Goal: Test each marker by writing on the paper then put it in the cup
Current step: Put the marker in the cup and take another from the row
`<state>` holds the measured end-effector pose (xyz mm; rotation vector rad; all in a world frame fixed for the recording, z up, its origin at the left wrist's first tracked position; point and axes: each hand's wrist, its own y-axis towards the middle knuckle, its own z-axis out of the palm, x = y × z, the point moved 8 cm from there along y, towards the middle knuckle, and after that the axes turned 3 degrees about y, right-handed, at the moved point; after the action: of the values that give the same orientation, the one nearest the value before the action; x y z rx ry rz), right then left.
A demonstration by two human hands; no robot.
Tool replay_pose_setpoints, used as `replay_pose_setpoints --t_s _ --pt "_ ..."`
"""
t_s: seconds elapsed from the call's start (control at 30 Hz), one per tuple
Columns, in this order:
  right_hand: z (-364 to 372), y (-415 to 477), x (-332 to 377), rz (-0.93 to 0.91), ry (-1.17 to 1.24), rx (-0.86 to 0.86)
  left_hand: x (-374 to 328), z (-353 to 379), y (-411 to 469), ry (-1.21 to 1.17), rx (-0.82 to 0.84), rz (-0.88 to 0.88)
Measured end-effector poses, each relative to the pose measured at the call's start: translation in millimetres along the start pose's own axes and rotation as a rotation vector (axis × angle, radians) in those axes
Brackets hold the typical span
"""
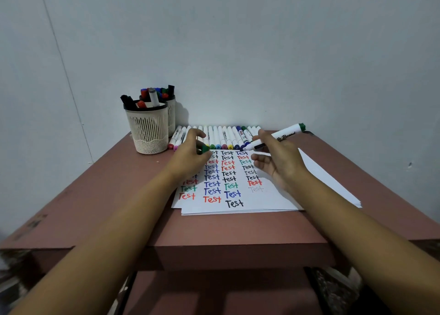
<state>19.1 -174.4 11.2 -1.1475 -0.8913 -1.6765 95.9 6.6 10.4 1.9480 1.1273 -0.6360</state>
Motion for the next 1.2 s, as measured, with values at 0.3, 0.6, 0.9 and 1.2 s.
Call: replay_pose_setpoints --t_s 0.3,0.6,0.9,1.2 --pt "-18.4 -19.7 -12.2 -0.091 -0.332 -0.024 7.9 -2.0 0.6 0.138 -0.035 -0.045" --pt "-12.3 -23.6 -14.6 -0.169 -0.479 0.019 12.1 2.6 5.7 0.174 0.004 -0.049" --pt "-9.4 -25.8 -12.2 -0.261 -0.601 0.015 15.0 5.0 7.2 0.158 0.009 -0.052" --pt "-8.7 -24.9 -14.7 -0.237 -0.536 0.050 15.1 4.9 7.2 0.169 0.017 -0.054"
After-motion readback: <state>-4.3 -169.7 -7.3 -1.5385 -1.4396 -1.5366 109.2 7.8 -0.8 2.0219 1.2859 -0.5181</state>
